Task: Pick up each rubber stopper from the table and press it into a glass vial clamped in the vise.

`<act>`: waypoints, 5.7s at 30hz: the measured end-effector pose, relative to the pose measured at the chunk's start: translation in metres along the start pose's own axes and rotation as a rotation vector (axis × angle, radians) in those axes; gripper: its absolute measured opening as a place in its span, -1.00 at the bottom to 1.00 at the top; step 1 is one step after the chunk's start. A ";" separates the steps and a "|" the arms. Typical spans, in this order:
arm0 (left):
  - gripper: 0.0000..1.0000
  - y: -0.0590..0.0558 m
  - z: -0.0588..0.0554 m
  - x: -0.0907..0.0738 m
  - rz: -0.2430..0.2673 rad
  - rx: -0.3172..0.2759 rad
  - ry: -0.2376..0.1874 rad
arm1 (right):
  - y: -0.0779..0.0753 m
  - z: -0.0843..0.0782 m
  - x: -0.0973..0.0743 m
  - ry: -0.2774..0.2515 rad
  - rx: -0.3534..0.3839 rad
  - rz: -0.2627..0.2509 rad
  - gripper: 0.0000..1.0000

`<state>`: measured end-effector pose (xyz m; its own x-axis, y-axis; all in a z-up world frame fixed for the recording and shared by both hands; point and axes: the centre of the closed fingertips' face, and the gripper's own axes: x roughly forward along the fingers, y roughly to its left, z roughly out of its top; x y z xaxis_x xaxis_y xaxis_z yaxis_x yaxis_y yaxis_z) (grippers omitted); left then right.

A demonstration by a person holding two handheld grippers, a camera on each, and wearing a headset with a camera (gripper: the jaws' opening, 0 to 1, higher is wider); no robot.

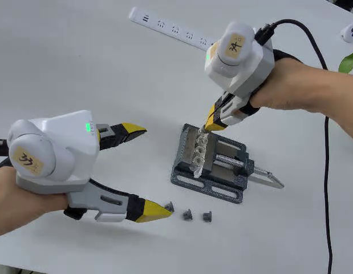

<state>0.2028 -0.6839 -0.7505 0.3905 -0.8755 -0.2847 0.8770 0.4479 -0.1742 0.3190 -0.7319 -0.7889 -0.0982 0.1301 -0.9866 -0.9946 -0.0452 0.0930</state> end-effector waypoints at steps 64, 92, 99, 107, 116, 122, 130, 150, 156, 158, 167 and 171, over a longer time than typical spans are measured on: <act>0.76 0.001 0.001 -0.005 0.006 0.009 0.008 | 0.005 0.001 -0.002 -0.115 -0.042 -0.038 -1.00; 0.78 -0.013 0.026 -0.012 0.012 0.061 0.012 | 0.009 -0.007 -0.010 -0.236 0.125 -0.043 -1.00; 0.79 -0.018 0.030 -0.015 0.023 0.072 0.018 | 0.014 -0.017 -0.029 -0.304 0.155 -0.082 -1.00; 0.79 -0.026 0.036 -0.017 0.026 0.087 0.028 | 0.025 -0.028 -0.057 -0.422 0.211 -0.134 -0.92; 0.80 -0.034 0.041 -0.018 0.018 0.111 0.045 | 0.054 -0.040 -0.076 -0.524 0.233 -0.164 -0.67; 0.81 -0.038 0.043 -0.021 0.020 0.114 0.049 | 0.078 -0.046 -0.080 -0.588 0.257 -0.166 -0.51; 0.82 -0.044 0.042 -0.024 0.016 0.119 0.067 | 0.110 -0.052 -0.076 -0.662 0.274 -0.158 -0.41; 0.94 -0.045 0.026 -0.023 -0.014 0.106 0.118 | 0.161 -0.063 -0.020 -0.803 0.316 -0.084 -0.16; 0.95 -0.044 0.021 -0.022 -0.019 0.101 0.133 | 0.158 -0.065 -0.001 -0.783 0.289 -0.090 -0.27; 0.94 -0.044 0.020 -0.021 -0.018 0.100 0.135 | 0.156 -0.065 0.005 -0.774 0.279 -0.097 -0.34; 0.94 -0.040 0.016 -0.019 -0.020 0.089 0.145 | 0.149 -0.064 0.031 -0.749 0.266 -0.068 -0.50; 0.94 -0.039 0.016 -0.018 -0.021 0.084 0.149 | 0.147 -0.063 0.037 -0.746 0.257 -0.056 -0.54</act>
<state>0.1657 -0.6887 -0.7237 0.3313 -0.8450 -0.4199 0.9073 0.4074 -0.1041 0.1711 -0.7959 -0.8199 0.0472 0.7592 -0.6492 -0.9661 0.1999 0.1634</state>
